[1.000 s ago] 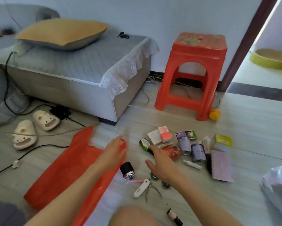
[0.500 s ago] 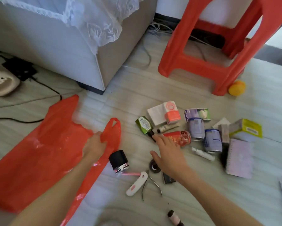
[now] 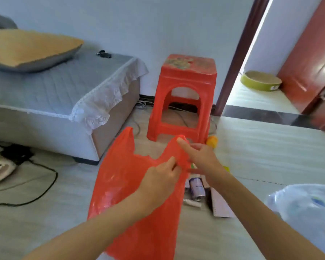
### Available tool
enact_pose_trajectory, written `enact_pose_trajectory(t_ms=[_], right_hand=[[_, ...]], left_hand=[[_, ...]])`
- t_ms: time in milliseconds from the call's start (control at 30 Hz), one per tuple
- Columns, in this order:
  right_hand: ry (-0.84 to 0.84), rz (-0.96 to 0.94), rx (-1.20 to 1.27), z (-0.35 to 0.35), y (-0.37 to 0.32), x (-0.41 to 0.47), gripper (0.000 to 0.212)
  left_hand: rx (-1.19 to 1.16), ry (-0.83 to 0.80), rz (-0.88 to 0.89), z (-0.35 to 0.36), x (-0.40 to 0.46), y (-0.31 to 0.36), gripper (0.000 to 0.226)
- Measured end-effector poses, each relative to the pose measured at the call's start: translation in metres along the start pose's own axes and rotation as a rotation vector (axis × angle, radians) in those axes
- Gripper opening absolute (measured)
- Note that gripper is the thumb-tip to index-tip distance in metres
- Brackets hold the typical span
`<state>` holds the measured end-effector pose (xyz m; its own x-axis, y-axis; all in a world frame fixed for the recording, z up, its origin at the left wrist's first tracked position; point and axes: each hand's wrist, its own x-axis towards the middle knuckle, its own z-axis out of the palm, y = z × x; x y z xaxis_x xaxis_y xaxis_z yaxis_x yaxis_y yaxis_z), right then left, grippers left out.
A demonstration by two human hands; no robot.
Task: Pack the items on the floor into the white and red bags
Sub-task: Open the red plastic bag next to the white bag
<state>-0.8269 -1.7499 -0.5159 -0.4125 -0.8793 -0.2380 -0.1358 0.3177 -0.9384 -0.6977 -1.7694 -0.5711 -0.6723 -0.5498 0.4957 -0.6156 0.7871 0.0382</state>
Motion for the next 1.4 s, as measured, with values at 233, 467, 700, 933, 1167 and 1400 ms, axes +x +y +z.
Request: enact_pose_trajectory(t_ms=[233, 467, 700, 933, 1167, 1400], right_hand=[[0.276, -0.079, 0.092, -0.103, 0.012, -0.043, 0.014], [0.215, -0.307, -0.097, -0.168, 0.035, -0.082, 0.015], [0.129, -0.352, -0.175, -0.211, 0.058, -0.101, 0.021], [0.284, -0.376, -0.13, -0.242, 0.062, -0.116, 0.025], [0.355, -0.268, 0.028, -0.262, 0.082, -0.123, 0.034], [0.446, -0.223, -0.196, -0.266, 0.099, -0.126, 0.03]], left_hand=[[-0.25, -0.11, 0.297, -0.016, 0.018, 0.097, 0.03], [-0.118, -0.481, 0.385, -0.002, 0.039, 0.128, 0.095], [0.026, -0.496, 0.396, 0.04, 0.061, 0.126, 0.11], [0.153, -0.316, 0.657, 0.081, 0.053, 0.139, 0.082], [0.097, -0.199, 0.484, 0.08, 0.062, 0.135, 0.059], [0.093, -0.214, 0.628, 0.074, 0.042, 0.107, 0.06]])
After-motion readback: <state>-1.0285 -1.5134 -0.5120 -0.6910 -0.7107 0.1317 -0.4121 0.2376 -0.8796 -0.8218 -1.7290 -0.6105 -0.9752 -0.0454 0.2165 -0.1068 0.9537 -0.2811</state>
